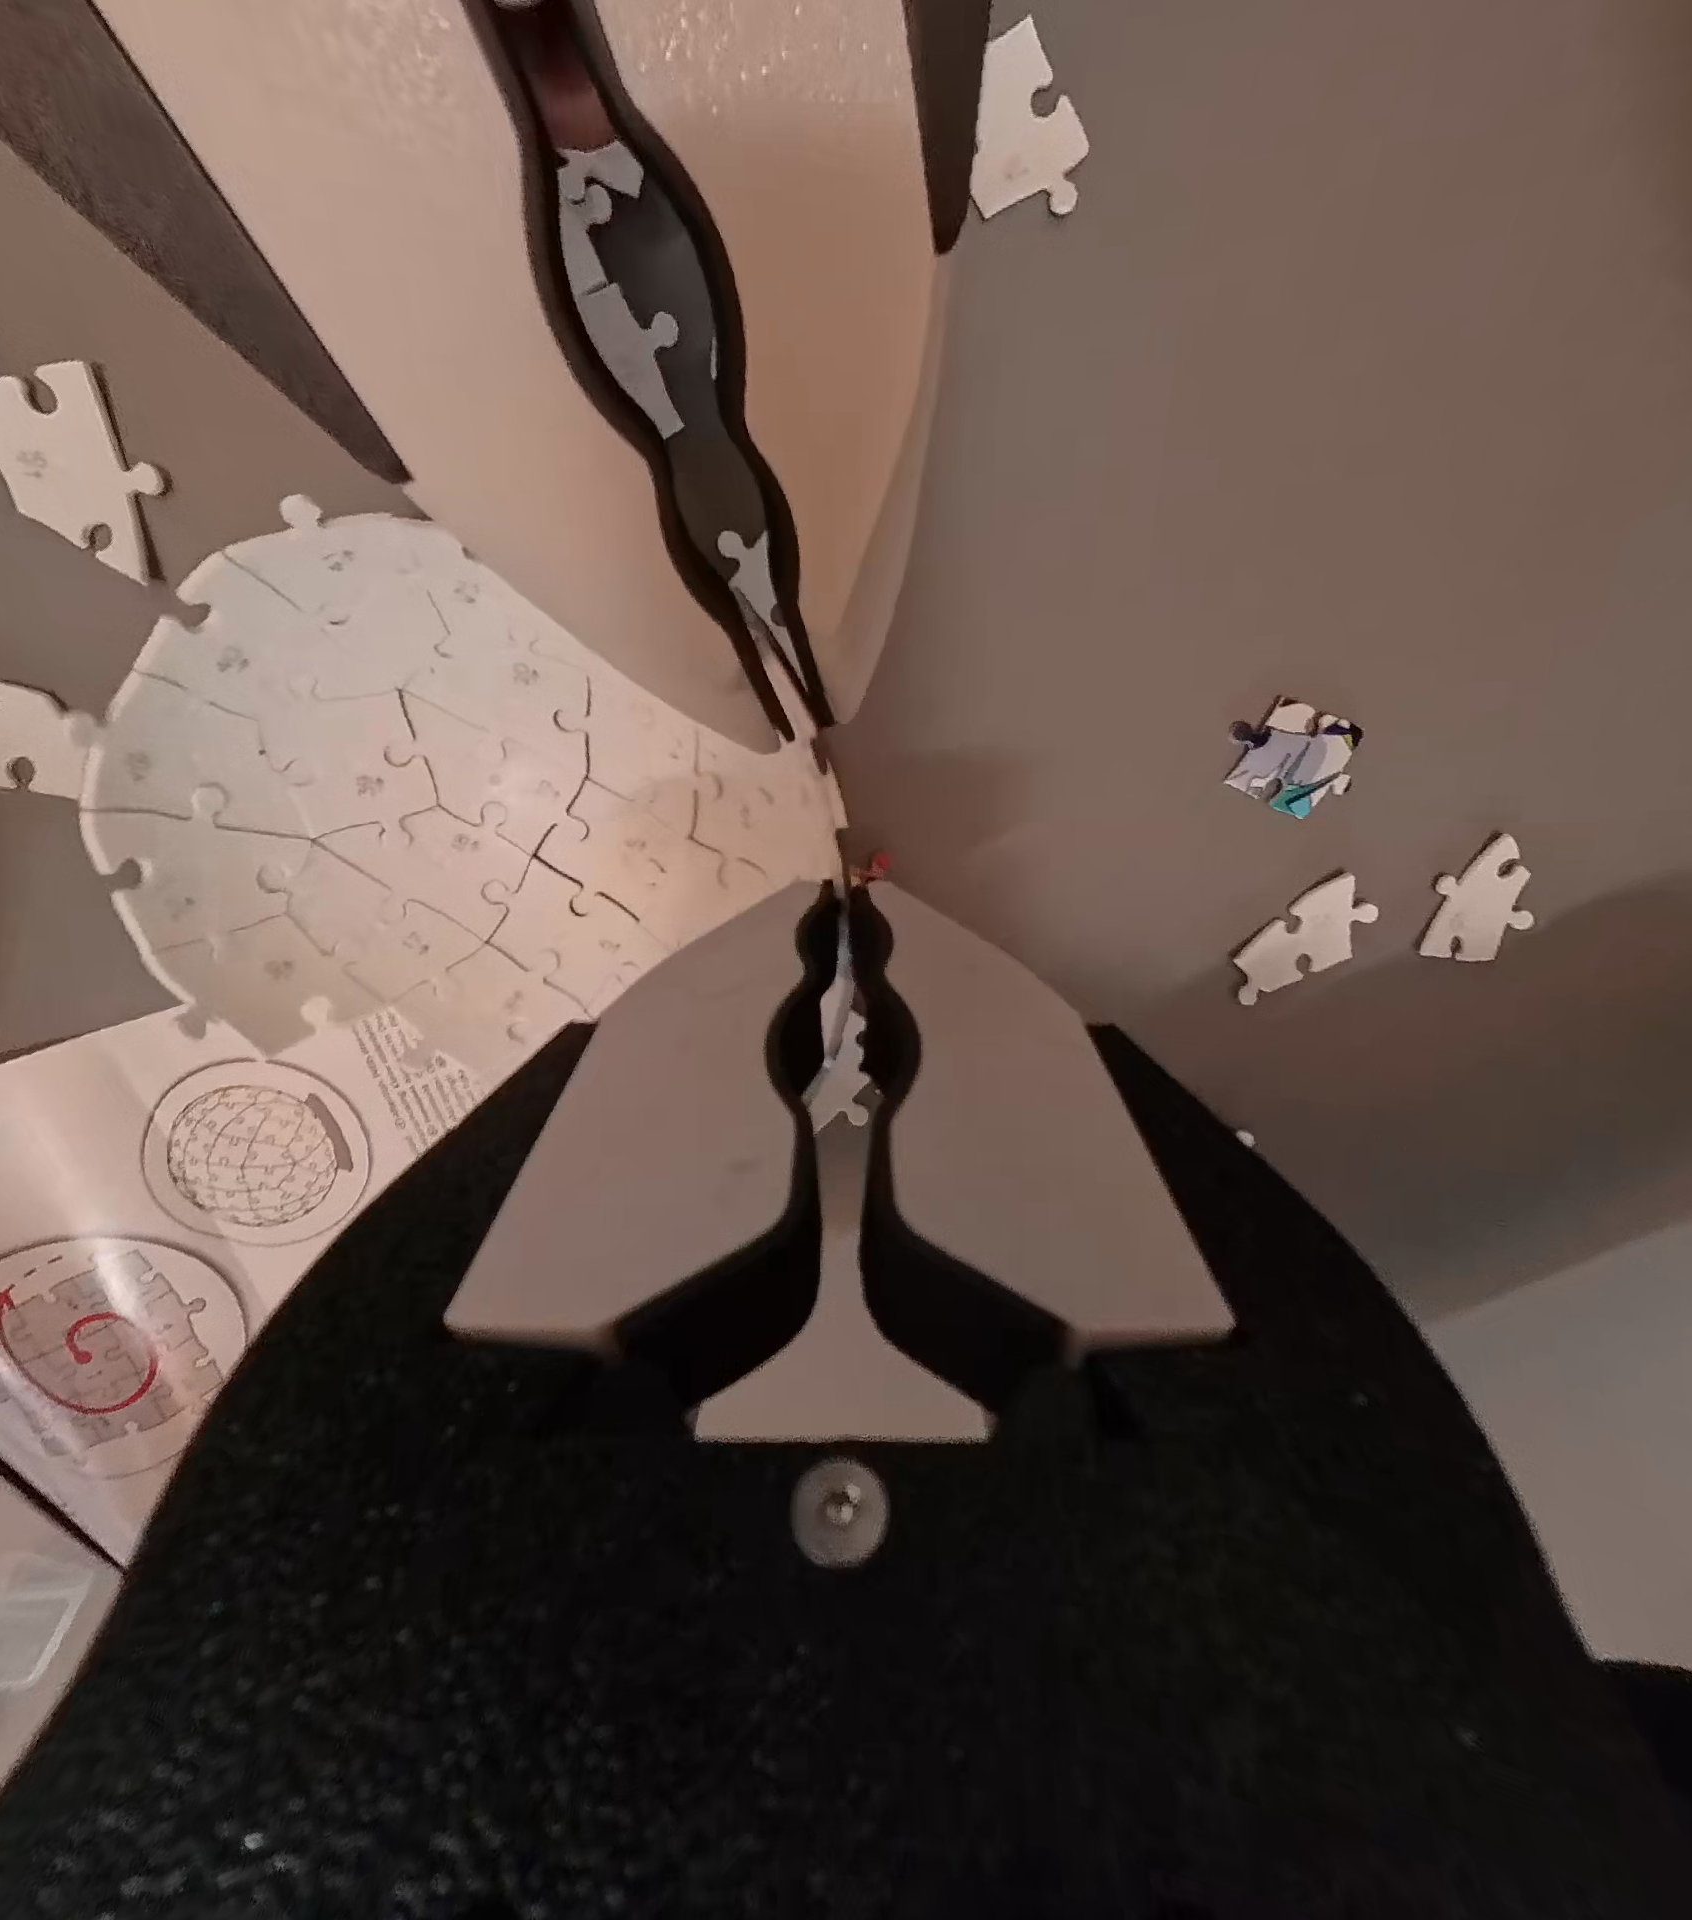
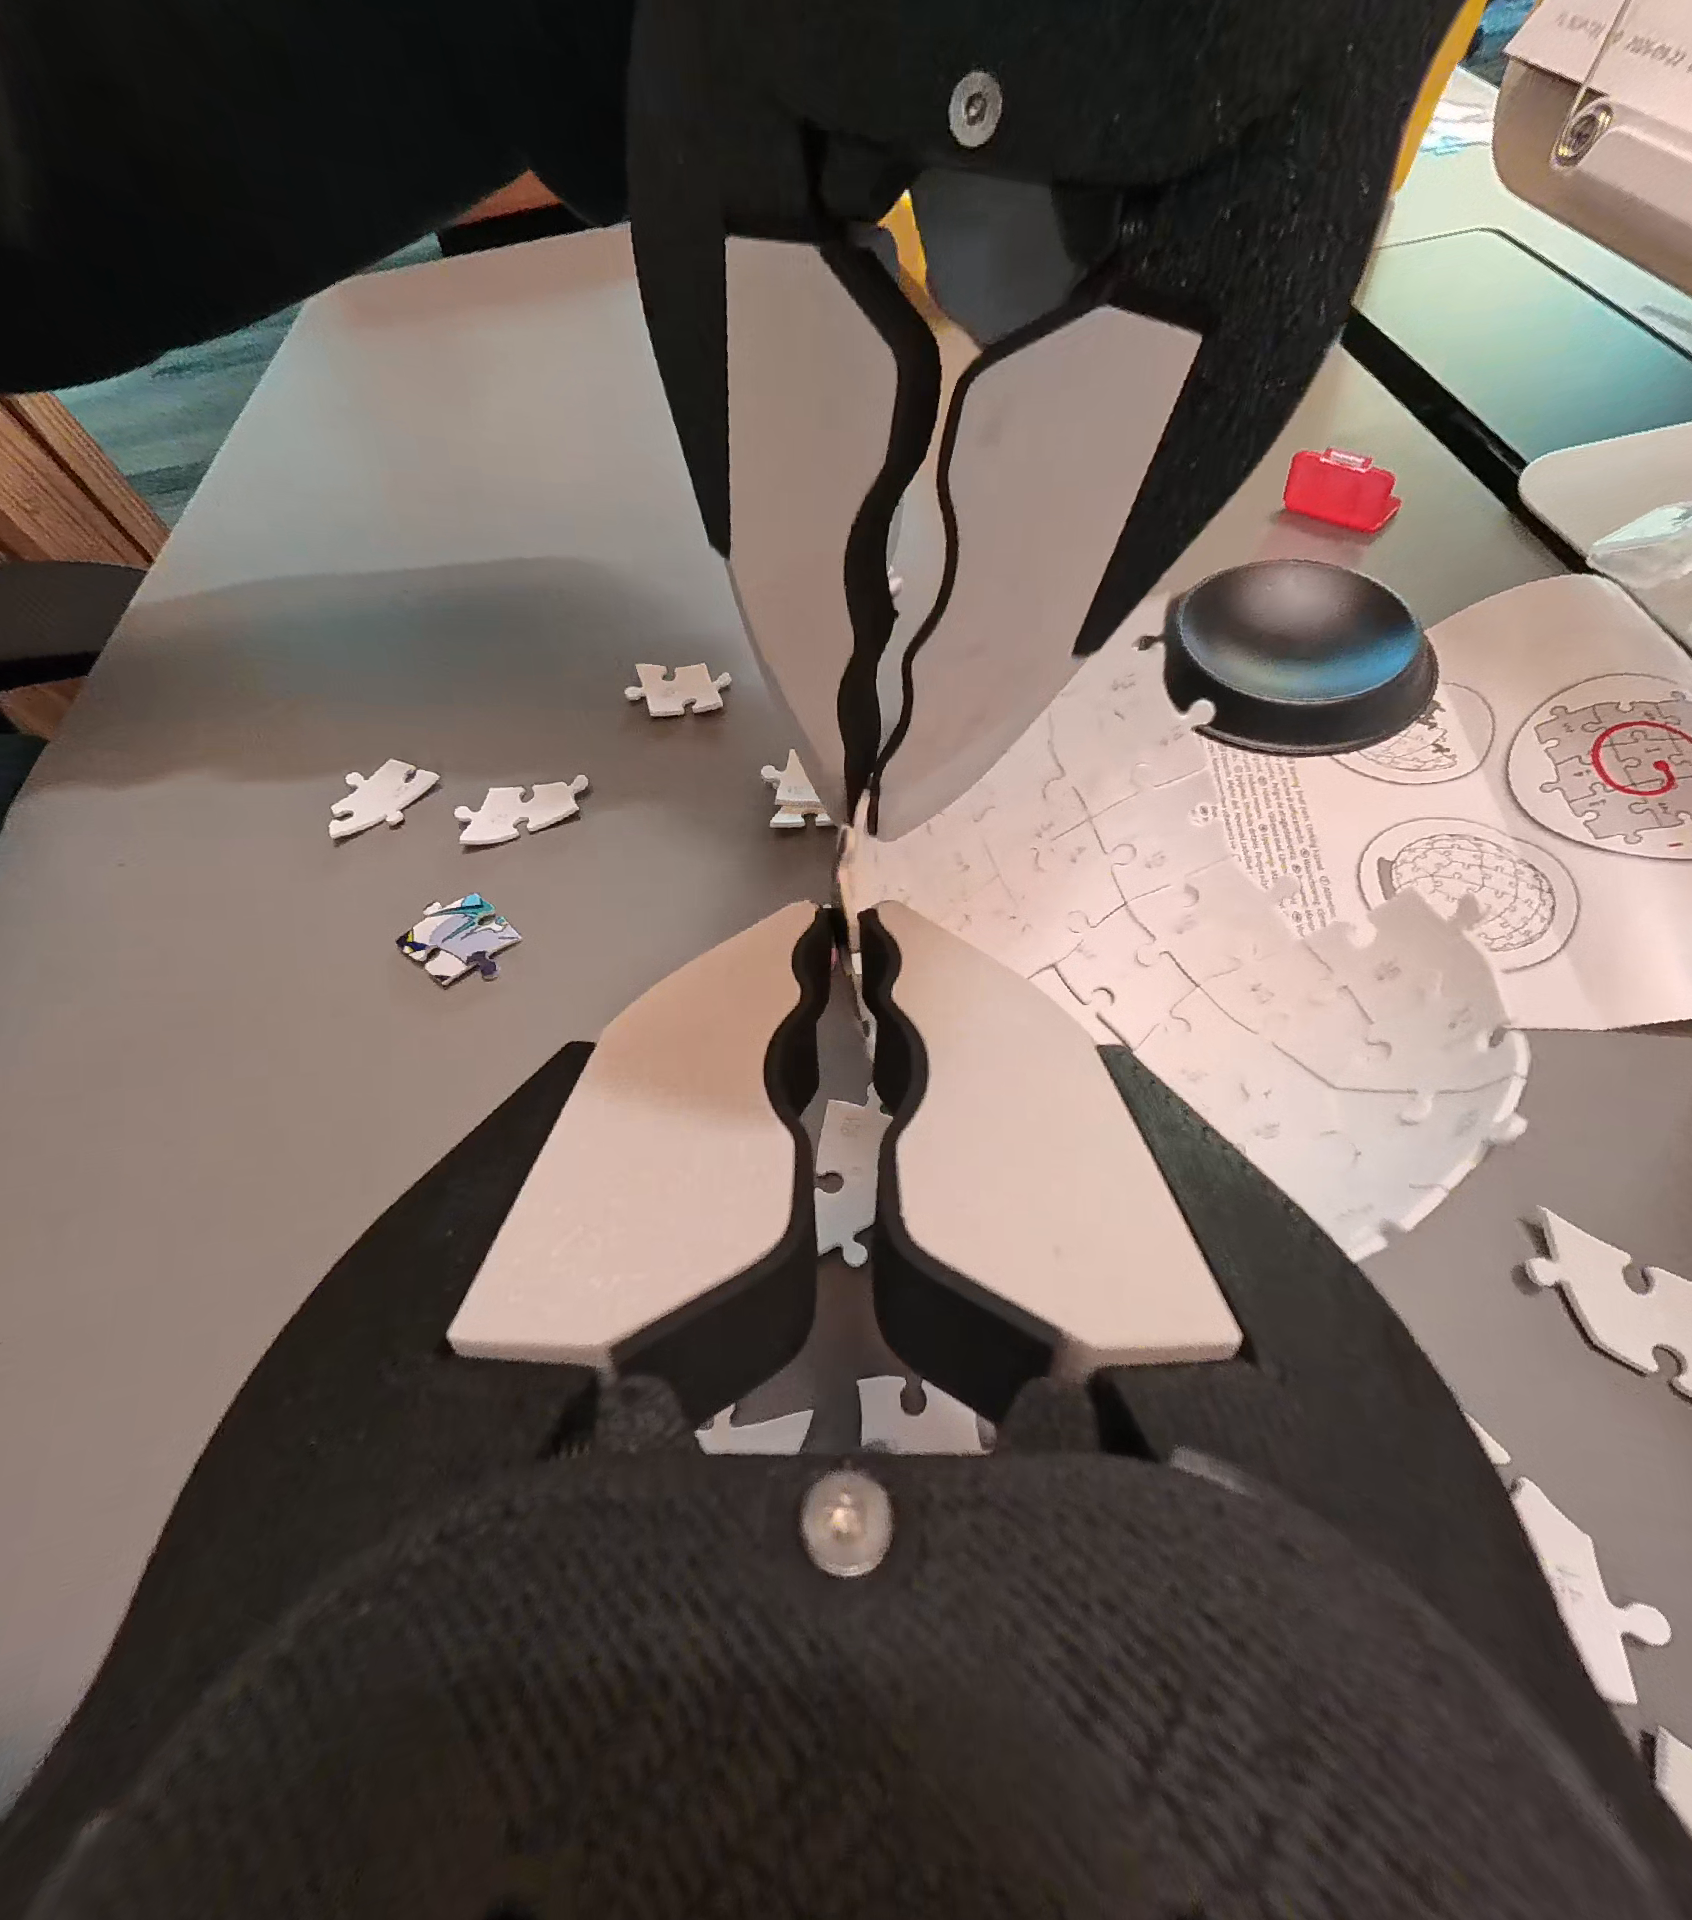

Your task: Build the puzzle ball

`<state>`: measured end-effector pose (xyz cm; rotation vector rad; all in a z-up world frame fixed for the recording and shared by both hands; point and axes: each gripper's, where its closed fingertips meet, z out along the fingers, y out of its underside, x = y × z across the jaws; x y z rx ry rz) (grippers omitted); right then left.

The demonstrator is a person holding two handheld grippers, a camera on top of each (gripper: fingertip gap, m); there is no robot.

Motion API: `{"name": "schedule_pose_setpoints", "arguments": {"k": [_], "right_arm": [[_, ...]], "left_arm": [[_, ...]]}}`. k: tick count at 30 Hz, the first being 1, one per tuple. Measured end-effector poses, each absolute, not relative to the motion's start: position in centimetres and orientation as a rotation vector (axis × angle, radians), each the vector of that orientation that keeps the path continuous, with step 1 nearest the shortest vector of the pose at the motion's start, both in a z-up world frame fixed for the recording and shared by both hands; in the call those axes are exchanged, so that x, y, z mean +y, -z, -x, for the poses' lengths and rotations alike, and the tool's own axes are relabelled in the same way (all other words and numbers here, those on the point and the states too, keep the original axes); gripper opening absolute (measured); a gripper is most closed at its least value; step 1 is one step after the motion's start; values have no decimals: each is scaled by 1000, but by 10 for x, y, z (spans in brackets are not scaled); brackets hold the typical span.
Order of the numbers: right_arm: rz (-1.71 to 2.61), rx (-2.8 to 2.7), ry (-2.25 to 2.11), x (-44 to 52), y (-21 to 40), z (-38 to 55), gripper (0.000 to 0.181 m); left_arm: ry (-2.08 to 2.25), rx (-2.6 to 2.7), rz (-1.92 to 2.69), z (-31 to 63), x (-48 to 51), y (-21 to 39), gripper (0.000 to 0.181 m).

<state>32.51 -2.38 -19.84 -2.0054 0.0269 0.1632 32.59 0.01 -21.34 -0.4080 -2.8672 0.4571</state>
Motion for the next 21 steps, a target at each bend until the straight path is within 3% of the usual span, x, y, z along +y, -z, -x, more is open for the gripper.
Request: {"name": "schedule_pose_setpoints", "arguments": {"k": [21], "right_arm": [[2023,100,-180,-23,208,-332,8]], "left_arm": [[-369,-2939,516,-331,2,219,3]]}}
